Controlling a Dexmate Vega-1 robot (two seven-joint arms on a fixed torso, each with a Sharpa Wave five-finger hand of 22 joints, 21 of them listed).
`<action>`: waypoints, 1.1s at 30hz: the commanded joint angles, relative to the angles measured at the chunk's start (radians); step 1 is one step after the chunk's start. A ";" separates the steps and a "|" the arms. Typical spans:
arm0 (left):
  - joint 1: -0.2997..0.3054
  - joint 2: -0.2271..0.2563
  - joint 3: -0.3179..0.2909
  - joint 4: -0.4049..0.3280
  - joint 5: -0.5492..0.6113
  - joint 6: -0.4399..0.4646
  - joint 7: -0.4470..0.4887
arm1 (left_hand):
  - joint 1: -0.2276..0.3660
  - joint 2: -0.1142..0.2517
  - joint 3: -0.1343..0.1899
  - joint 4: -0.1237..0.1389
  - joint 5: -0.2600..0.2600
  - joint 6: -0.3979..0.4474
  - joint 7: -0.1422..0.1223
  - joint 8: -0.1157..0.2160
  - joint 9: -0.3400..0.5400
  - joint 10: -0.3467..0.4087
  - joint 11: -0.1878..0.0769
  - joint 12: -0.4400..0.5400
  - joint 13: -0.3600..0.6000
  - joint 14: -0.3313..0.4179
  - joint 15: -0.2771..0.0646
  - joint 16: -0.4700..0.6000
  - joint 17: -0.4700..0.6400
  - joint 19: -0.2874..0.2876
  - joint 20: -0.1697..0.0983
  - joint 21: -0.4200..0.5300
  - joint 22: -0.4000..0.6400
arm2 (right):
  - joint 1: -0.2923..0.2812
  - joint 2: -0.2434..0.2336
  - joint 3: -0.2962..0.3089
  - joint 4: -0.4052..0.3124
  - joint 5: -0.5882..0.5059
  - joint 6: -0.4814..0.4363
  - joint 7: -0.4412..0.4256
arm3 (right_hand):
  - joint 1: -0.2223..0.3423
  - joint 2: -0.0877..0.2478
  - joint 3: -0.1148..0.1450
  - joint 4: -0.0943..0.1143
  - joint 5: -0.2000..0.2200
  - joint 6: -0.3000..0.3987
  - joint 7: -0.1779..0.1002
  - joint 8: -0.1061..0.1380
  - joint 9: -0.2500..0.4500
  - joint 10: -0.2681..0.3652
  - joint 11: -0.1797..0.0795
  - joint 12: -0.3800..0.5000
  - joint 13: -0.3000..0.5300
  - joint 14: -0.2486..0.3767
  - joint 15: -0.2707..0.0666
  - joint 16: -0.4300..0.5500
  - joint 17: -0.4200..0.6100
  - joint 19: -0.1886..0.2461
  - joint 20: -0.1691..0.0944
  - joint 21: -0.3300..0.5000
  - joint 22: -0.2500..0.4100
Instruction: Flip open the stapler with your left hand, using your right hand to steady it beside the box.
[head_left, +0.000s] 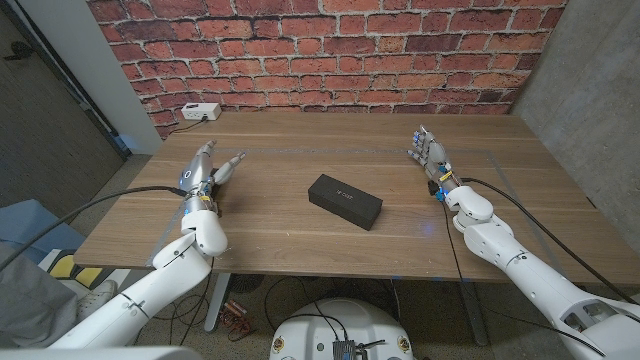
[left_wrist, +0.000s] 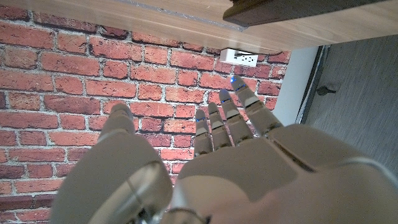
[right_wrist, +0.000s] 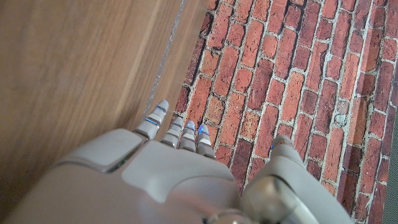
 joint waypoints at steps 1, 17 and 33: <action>0.007 -0.018 -0.011 0.010 0.003 0.017 0.041 | -0.011 -0.022 -0.022 0.015 0.006 0.044 -0.017 0.011 0.004 0.063 -0.006 0.018 0.001 0.050 -0.090 0.009 0.002 0.015 0.006 -0.002 0.002 | 0.008 0.008 -0.002 0.019 0.004 0.001 0.007 | 0.000 0.009 0.002 -0.008 0.002 0.004 -0.001 0.001 0.003 0.004 0.003 0.006 0.002 0.000 -0.001 0.005 0.001 -0.002 0.000 0.004 0.003; -0.010 -0.019 0.005 0.014 0.031 0.084 0.055 | -0.006 -0.024 -0.030 0.020 0.019 0.096 -0.077 0.015 0.006 0.144 -0.038 0.030 0.003 0.055 -0.081 -0.012 0.004 0.011 0.023 -0.026 0.005 | 0.011 0.006 0.003 0.031 0.010 0.003 0.013 | 0.000 0.010 0.001 -0.009 0.002 0.006 0.015 0.001 0.003 0.012 0.033 0.008 0.000 0.006 0.016 0.007 0.000 0.000 0.003 0.005 0.003; 0.003 0.002 -0.001 0.014 0.019 0.108 0.040 | 0.036 -0.011 -0.018 0.011 0.016 0.140 -0.030 0.022 0.012 0.160 -0.023 0.028 0.018 0.071 -0.057 -0.013 0.005 0.025 0.017 -0.030 0.006 | -0.001 -0.002 0.008 0.006 0.011 -0.006 -0.002 | -0.001 0.011 0.000 -0.011 0.002 0.007 0.019 0.001 0.002 0.010 0.030 0.006 -0.001 0.006 0.018 0.006 -0.001 0.000 0.008 0.005 0.003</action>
